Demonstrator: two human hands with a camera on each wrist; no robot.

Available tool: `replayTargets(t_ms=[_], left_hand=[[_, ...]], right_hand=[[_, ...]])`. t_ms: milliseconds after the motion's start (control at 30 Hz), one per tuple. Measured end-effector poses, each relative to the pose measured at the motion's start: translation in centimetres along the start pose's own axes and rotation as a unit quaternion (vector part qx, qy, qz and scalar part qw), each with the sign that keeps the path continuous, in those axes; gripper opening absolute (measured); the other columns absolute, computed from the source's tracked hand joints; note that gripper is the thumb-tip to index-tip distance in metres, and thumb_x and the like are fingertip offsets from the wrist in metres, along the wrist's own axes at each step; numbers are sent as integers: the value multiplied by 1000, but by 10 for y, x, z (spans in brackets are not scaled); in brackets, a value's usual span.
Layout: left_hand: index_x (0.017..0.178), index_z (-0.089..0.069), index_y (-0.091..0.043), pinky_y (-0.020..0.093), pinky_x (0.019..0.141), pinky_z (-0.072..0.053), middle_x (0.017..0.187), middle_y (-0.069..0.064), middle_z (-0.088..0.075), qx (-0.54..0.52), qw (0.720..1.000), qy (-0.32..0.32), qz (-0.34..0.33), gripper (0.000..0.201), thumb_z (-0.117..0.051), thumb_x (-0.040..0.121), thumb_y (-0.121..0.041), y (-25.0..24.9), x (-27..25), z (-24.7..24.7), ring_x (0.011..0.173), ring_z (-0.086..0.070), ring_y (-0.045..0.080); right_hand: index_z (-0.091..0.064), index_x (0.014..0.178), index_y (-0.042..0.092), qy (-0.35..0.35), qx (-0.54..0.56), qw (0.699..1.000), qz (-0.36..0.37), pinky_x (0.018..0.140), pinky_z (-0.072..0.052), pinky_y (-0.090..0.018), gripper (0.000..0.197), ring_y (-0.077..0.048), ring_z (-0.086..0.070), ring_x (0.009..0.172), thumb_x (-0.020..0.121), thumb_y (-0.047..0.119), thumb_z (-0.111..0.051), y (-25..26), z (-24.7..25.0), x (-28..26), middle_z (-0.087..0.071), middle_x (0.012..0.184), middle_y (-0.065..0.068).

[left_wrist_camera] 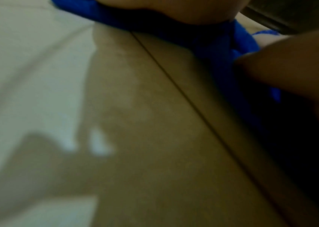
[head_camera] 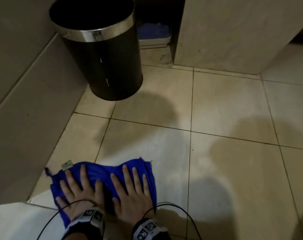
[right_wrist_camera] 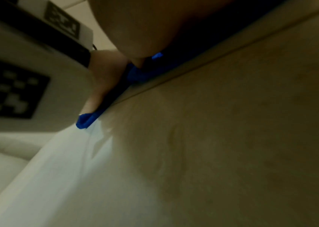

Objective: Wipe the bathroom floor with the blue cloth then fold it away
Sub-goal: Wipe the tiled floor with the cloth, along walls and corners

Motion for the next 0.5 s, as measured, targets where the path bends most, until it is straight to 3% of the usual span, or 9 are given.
replayTargets(t_ms=[100,167,300,367,433,500], left_hand=[[149,19,-41,52,119,2,156,-2,33,0,1000,4,-22,73,-29,95,-54,-35,-17,-11,147,20,24],[150,19,-40,53,118,4,155,-1,35,6,997,5,-73,75,-30,94,-55,-65,-30,-17,146,22,26],[147,28,-36,55,117,9,153,4,39,59,977,20,-203,76,-22,94,-59,-142,-69,-34,145,25,30],[146,29,-36,57,115,12,150,4,42,70,963,41,-257,76,-21,94,-60,-191,-96,-48,144,28,31],[145,32,-35,60,113,16,148,6,45,80,945,65,-312,76,-19,94,-61,-241,-131,-69,141,32,33],[145,33,-32,63,110,19,146,10,48,101,921,86,-366,74,-14,95,-60,-283,-174,-92,138,36,37]], right_hand=[[-34,151,34,-15,16,999,-40,113,-13,-47,59,-26,-24,145,96,55,-24,-36,7,-9,-32,158,-2],[-34,150,34,-28,21,997,-63,115,-10,-46,59,-26,-20,145,98,54,-15,-69,16,-17,-33,157,-3],[-31,150,35,-59,13,988,-144,116,-2,-44,59,-28,-26,141,97,57,-18,-159,37,-39,-32,157,-4],[-17,153,41,-58,23,978,-199,116,8,-41,62,-26,-15,145,95,61,-14,-210,49,-59,-14,162,0],[17,148,50,-50,18,963,-262,115,18,-41,67,-19,11,148,85,67,2,-263,61,-88,24,159,10],[34,138,52,-53,37,942,-329,116,15,-45,64,-18,22,147,80,68,13,-313,73,-122,42,148,13]])
Point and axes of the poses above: each hand's wrist, its own x-axis towards the middle knuckle, its own z-axis out of the back of the hand, y = z × x, the point moved 7 cm from there along x, towards the middle knuckle
